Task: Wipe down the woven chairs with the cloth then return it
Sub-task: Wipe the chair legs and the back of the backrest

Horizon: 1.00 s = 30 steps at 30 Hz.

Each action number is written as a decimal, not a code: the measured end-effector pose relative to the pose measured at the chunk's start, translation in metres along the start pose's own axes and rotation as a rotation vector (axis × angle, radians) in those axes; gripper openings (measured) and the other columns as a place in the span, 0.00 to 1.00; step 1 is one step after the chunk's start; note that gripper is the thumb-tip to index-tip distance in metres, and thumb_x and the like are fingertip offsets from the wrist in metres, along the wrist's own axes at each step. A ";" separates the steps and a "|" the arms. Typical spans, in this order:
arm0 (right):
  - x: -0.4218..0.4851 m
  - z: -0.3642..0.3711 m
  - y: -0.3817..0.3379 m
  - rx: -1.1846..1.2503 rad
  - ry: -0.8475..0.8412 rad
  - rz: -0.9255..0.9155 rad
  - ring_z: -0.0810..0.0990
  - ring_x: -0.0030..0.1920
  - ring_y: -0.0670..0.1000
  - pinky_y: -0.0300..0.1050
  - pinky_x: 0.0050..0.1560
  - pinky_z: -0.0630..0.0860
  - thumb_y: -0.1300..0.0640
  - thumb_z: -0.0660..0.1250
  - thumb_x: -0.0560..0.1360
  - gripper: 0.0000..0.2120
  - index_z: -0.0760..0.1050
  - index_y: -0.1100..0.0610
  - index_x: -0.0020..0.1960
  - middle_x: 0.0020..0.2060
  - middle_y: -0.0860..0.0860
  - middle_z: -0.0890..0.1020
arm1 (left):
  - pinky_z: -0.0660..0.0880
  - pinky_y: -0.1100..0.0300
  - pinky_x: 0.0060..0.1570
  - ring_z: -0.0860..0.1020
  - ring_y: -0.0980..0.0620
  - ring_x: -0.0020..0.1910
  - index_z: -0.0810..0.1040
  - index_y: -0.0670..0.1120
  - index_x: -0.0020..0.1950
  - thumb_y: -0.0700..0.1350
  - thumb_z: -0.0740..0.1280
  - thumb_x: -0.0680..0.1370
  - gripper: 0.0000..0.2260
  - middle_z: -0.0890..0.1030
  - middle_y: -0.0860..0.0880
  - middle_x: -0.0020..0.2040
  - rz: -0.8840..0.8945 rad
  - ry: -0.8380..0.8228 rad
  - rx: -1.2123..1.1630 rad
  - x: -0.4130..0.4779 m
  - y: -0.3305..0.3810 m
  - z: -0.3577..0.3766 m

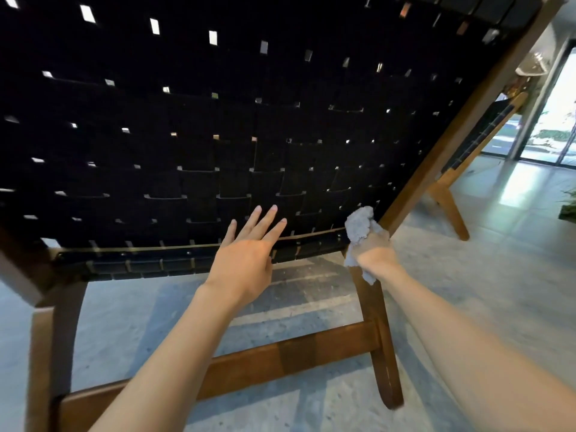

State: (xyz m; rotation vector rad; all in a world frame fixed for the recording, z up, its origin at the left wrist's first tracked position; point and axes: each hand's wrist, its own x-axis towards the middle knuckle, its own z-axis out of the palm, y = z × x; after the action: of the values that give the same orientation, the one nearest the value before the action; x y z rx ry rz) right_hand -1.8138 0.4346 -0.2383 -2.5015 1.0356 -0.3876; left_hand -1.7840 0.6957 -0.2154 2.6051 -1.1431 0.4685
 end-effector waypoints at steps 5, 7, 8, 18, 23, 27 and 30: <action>-0.039 0.019 -0.019 0.227 0.023 -0.170 0.75 0.60 0.60 0.51 0.58 0.73 0.63 0.65 0.73 0.22 0.68 0.58 0.66 0.58 0.56 0.75 | 0.41 0.55 0.74 0.37 0.55 0.75 0.42 0.52 0.78 0.39 0.58 0.81 0.32 0.39 0.54 0.78 -0.061 -0.129 0.033 -0.011 -0.020 -0.001; -0.059 0.028 -0.032 0.167 -0.019 -0.239 0.73 0.62 0.60 0.52 0.61 0.72 0.62 0.65 0.73 0.24 0.67 0.58 0.69 0.63 0.59 0.73 | 0.42 0.56 0.74 0.39 0.55 0.76 0.42 0.50 0.78 0.39 0.57 0.81 0.32 0.41 0.54 0.78 -0.090 -0.157 0.030 -0.019 -0.032 -0.005; -0.070 0.034 -0.040 0.101 -0.036 -0.279 0.72 0.63 0.61 0.52 0.61 0.72 0.60 0.64 0.74 0.26 0.65 0.56 0.71 0.65 0.59 0.72 | 0.43 0.57 0.74 0.40 0.55 0.76 0.43 0.50 0.78 0.39 0.57 0.81 0.31 0.42 0.53 0.78 -0.110 -0.165 0.036 -0.023 -0.038 -0.007; -0.179 0.094 -0.168 -0.052 -0.095 -0.656 0.59 0.72 0.61 0.56 0.68 0.66 0.53 0.68 0.75 0.40 0.48 0.48 0.78 0.74 0.56 0.56 | 0.72 0.54 0.52 0.70 0.46 0.65 0.60 0.50 0.75 0.36 0.58 0.77 0.27 0.66 0.48 0.71 -0.418 -0.080 0.136 -0.075 -0.101 -0.037; -0.213 0.113 -0.224 -0.135 -0.160 -0.787 0.59 0.70 0.62 0.55 0.63 0.68 0.55 0.68 0.74 0.33 0.58 0.51 0.75 0.71 0.58 0.58 | 0.76 0.51 0.45 0.77 0.42 0.49 0.78 0.46 0.53 0.43 0.60 0.78 0.09 0.78 0.45 0.54 -0.658 0.150 -0.001 -0.110 -0.140 -0.063; -0.224 0.125 -0.252 -0.103 -0.151 -0.784 0.59 0.70 0.63 0.57 0.63 0.69 0.56 0.67 0.74 0.37 0.53 0.50 0.77 0.71 0.59 0.58 | 0.68 0.57 0.39 0.74 0.46 0.41 0.75 0.47 0.46 0.48 0.60 0.79 0.08 0.80 0.46 0.46 -0.877 0.415 -0.175 -0.150 -0.161 -0.056; -0.227 0.130 -0.251 -0.100 -0.070 -0.823 0.60 0.69 0.62 0.56 0.60 0.71 0.55 0.67 0.75 0.40 0.47 0.48 0.78 0.70 0.59 0.58 | 0.73 0.53 0.45 0.76 0.45 0.49 0.72 0.44 0.52 0.47 0.62 0.80 0.07 0.79 0.44 0.50 -1.057 0.521 -0.398 -0.167 -0.177 -0.042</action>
State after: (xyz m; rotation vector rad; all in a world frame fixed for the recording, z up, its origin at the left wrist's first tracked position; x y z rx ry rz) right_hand -1.7655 0.7932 -0.2584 -2.9065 -0.0559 -0.4707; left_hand -1.7660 0.9378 -0.2609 2.1277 0.3104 0.5258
